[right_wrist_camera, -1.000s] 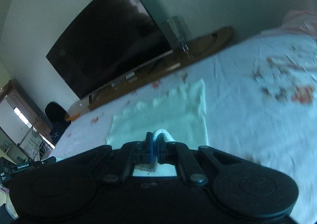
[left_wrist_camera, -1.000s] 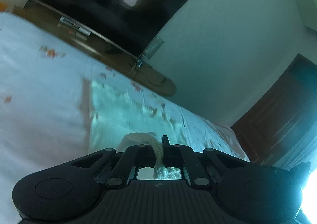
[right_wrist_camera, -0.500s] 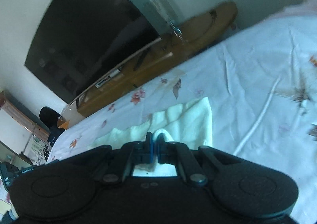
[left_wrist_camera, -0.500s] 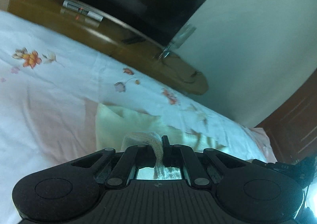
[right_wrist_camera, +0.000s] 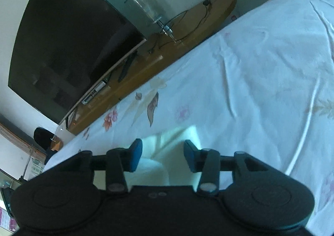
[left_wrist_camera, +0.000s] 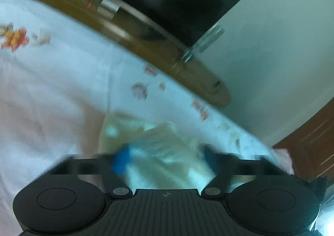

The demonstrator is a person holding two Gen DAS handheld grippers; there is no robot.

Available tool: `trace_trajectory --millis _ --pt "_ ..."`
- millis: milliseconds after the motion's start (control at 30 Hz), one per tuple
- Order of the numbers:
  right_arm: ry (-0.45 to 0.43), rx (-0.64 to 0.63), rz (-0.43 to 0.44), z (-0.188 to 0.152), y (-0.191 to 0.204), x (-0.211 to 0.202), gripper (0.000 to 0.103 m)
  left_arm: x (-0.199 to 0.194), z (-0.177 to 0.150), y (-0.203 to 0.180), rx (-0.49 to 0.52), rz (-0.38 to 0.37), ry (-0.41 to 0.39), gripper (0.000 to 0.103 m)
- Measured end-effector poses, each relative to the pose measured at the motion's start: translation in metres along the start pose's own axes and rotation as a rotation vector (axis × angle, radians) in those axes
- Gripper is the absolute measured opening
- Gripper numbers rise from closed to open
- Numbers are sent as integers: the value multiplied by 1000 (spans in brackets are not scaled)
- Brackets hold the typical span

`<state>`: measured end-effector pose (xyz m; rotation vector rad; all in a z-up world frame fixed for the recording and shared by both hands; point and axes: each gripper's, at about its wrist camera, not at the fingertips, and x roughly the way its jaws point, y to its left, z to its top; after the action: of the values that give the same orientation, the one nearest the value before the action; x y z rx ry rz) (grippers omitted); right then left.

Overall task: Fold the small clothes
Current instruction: 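Lift the sweater hem with both grippers and fold it toward the collar, then lower the folded hem onto the sweater and open both grippers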

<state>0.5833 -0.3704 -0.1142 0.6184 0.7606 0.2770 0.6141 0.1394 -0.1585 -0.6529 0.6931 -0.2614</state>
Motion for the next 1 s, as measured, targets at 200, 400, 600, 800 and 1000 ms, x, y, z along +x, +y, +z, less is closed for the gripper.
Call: trace_trajectory --millis 200,400,600,800,1000 --pt "14 -126 -5 2 7 -3 45 -8 5 -16 218 97 13 85" --pt "61 -289 -44 -1 28 10 40 7 13 -30 392 144 121 57" --pt "110 -445 -80 -8 48 23 21 15 13 -35 432 191 142 57" --pt "97 -508 -84 -15 53 18 5 17 8 -35 415 171 145 3" --pt "-13 -538 -62 -15 57 -3 4 -16 3 -30 369 115 -42 3"
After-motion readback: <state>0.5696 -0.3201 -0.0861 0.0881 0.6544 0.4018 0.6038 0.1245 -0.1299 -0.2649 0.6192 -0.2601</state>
